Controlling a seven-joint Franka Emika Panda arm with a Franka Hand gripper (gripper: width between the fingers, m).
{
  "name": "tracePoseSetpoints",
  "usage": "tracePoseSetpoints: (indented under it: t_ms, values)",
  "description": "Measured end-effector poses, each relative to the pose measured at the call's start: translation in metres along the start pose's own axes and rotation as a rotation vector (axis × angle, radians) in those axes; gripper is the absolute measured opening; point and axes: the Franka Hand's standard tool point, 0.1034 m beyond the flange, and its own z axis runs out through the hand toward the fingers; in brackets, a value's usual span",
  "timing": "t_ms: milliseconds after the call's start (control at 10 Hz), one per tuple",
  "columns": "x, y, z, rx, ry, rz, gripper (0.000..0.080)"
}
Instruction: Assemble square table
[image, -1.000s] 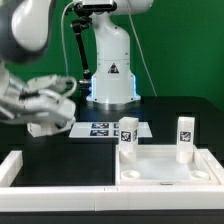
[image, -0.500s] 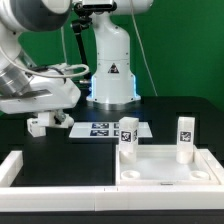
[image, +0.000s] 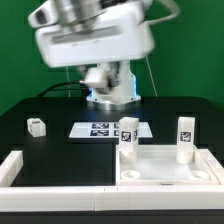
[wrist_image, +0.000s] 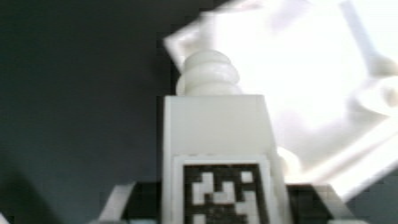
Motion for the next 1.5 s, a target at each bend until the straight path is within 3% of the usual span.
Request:
tracePoseSetpoints:
  t_ms: [400,600,700,800,900,1200,1300,1500]
  values:
    - [-0.001,-0.021,0.009,0.054,0.267,0.025,0.0284]
    - [-0.034,-0.065,0.034,0.011,0.388,-0.038,0.0284]
    - [-0.043,-0.085,0.049,-0.024,0.428,-0.092,0.0284]
    - [-0.044,-0.093,0.059,-0.052,0.464,-0.135,0.0284]
    - [-0.044,-0.094,0.059,-0.04,0.49,-0.131,0.0284]
    - [-0.045,-0.094,0.061,-0.036,0.476,-0.133,0.0284]
    - [-0.042,-0.11,0.065,0.006,0.532,-0.168,0.0284]
    - [-0.038,-0.132,0.078,0.016,0.61,-0.257,0.0284]
